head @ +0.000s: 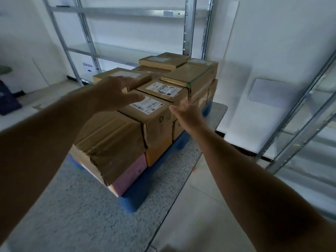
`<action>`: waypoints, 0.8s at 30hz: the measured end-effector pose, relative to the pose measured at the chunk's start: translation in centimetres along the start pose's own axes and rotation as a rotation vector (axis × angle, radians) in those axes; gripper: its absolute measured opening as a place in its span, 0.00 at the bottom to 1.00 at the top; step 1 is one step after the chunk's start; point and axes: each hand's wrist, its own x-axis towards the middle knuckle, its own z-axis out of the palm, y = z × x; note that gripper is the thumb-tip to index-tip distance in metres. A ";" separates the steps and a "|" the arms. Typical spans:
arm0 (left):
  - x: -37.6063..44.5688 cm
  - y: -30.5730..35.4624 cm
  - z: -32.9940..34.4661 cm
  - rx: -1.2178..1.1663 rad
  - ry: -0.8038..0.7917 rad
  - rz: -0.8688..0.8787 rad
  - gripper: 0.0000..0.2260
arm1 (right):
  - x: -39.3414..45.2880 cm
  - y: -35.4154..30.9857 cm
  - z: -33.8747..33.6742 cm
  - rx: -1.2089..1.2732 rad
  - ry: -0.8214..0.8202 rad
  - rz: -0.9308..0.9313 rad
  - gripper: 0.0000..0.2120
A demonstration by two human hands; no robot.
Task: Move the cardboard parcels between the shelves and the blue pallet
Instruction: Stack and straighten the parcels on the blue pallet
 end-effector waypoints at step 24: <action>-18.6 -13.2 3.3 -0.162 0.159 -0.332 0.30 | -17.2 -6.4 11.7 0.114 -0.120 0.060 0.49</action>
